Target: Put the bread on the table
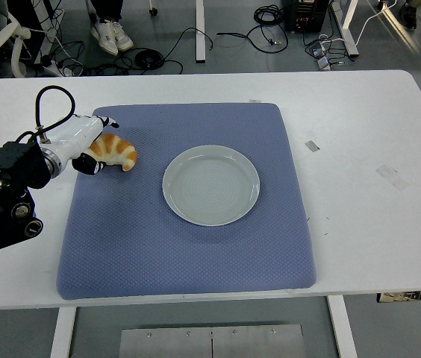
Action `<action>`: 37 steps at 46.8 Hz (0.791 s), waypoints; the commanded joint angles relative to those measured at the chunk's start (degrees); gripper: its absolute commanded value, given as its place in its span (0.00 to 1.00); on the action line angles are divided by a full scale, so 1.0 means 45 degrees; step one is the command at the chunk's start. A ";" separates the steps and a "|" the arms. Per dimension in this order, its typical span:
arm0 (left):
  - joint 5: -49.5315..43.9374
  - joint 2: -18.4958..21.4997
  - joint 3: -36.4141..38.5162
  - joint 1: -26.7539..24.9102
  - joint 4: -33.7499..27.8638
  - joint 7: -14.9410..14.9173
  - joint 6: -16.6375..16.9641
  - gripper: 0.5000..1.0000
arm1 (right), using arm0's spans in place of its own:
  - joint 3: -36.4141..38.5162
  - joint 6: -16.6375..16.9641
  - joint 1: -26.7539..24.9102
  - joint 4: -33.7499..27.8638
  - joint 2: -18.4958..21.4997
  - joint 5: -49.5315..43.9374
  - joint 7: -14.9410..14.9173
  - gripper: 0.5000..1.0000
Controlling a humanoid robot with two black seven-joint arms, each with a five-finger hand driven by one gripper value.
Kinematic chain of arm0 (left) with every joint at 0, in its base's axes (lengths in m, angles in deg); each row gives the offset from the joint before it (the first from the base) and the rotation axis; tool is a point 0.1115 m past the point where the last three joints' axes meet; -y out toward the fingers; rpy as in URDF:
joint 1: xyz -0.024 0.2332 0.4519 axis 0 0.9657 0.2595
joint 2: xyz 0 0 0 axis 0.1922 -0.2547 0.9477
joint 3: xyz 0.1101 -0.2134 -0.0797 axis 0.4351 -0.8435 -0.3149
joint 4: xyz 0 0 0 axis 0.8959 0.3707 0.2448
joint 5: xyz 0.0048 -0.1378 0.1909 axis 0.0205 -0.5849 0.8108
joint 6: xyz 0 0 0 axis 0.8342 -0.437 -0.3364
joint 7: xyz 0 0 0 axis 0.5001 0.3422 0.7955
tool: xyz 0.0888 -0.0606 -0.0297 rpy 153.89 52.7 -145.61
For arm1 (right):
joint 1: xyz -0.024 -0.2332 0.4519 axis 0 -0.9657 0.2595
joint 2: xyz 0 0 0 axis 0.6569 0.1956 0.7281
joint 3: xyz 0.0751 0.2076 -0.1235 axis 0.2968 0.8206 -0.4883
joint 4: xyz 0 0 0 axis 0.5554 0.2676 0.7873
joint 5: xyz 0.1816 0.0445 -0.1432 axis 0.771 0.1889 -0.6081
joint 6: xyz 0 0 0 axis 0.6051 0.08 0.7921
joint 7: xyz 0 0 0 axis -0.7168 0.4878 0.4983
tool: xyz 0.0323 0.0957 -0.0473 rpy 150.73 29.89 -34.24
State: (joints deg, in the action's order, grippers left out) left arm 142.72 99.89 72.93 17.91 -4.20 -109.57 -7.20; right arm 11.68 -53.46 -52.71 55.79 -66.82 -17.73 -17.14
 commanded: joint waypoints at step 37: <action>-0.2898 0.0195 -0.2774 -0.0193 -0.0507 0.0628 -0.0060 0.96 | 0.0000 -0.0002 0.0000 0.0000 0.0000 0.0000 0.0000 1.00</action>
State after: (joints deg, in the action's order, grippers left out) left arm 130.52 100.36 61.64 17.04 -6.48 -107.16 -7.47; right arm 11.68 -53.48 -52.71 55.79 -66.82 -17.71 -17.15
